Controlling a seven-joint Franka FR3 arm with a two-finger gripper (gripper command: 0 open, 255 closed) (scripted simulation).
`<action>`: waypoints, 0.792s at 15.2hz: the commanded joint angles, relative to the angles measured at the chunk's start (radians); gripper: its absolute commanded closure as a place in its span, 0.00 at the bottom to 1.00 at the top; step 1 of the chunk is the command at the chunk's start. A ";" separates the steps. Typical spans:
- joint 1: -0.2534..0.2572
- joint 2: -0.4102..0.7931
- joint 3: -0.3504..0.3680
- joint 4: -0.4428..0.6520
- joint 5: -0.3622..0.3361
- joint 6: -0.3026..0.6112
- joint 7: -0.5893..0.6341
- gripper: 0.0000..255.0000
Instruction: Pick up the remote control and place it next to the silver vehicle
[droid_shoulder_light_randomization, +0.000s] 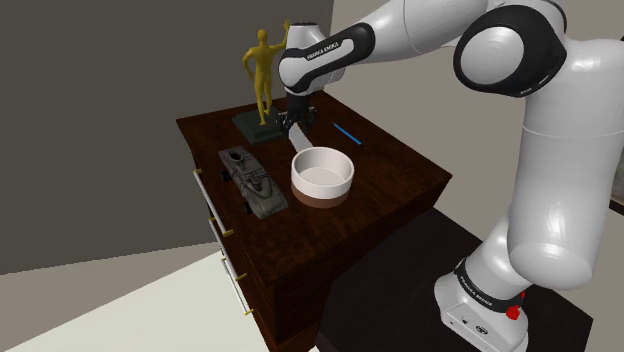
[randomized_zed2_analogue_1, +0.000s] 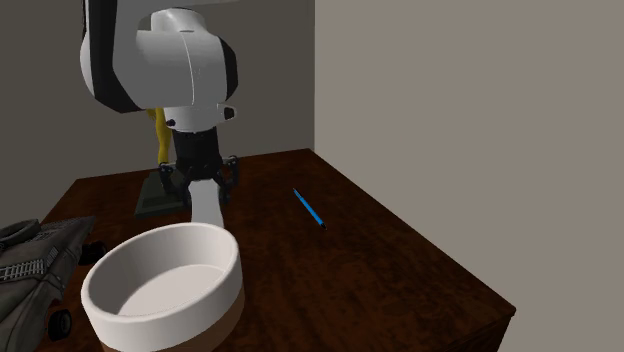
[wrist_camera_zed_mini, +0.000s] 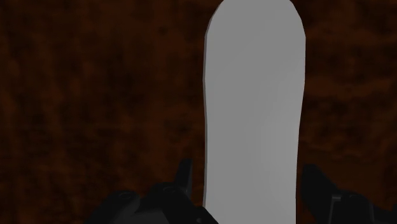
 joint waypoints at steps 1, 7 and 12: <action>0.000 0.006 0.001 -0.003 0.000 0.000 -0.001 1.00; 0.000 0.006 0.001 -0.003 0.000 0.000 -0.001 0.00; 0.001 -0.045 -0.004 0.052 -0.008 -0.106 0.005 0.00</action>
